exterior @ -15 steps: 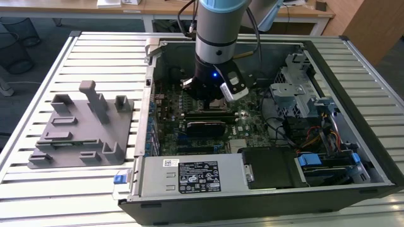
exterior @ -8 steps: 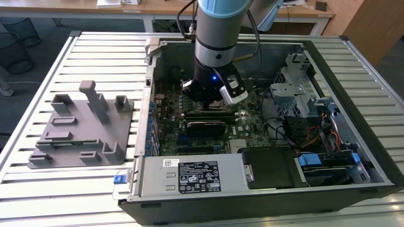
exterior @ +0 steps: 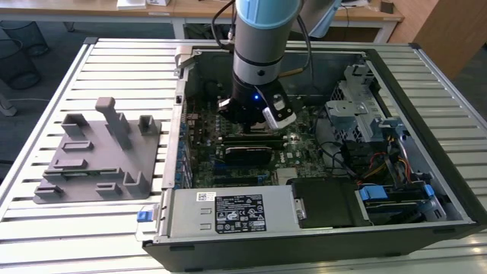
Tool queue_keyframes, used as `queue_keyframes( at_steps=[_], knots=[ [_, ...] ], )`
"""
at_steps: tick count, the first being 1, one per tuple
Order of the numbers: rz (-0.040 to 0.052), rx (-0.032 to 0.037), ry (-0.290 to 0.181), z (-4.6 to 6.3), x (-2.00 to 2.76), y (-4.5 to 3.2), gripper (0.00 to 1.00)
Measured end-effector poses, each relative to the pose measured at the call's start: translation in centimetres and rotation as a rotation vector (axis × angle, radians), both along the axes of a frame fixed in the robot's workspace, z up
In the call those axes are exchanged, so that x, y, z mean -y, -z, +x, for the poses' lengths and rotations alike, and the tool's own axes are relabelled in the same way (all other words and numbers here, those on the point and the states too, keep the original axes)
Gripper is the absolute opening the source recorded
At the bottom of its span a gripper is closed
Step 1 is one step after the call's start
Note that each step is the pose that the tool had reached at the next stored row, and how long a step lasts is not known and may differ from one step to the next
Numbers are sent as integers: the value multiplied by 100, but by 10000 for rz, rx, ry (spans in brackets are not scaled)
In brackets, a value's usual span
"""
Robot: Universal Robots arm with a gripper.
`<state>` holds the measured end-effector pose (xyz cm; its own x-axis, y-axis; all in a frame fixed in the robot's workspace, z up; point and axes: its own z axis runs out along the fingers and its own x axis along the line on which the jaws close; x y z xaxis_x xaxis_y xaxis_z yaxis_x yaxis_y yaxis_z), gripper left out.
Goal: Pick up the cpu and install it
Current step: 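Install the second cpu locking lever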
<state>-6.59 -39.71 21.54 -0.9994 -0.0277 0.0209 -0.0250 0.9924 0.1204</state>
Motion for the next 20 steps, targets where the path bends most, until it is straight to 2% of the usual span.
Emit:
queue_keyframes(
  at_steps=[14, 18, 20],
  knots=[
    [344, -12, 0, -37, 47, 98, 11],
    [444, -10, -1, -53, 88, 101, 11],
    [462, -10, 1, -58, 99, 102, 11]
  ],
)
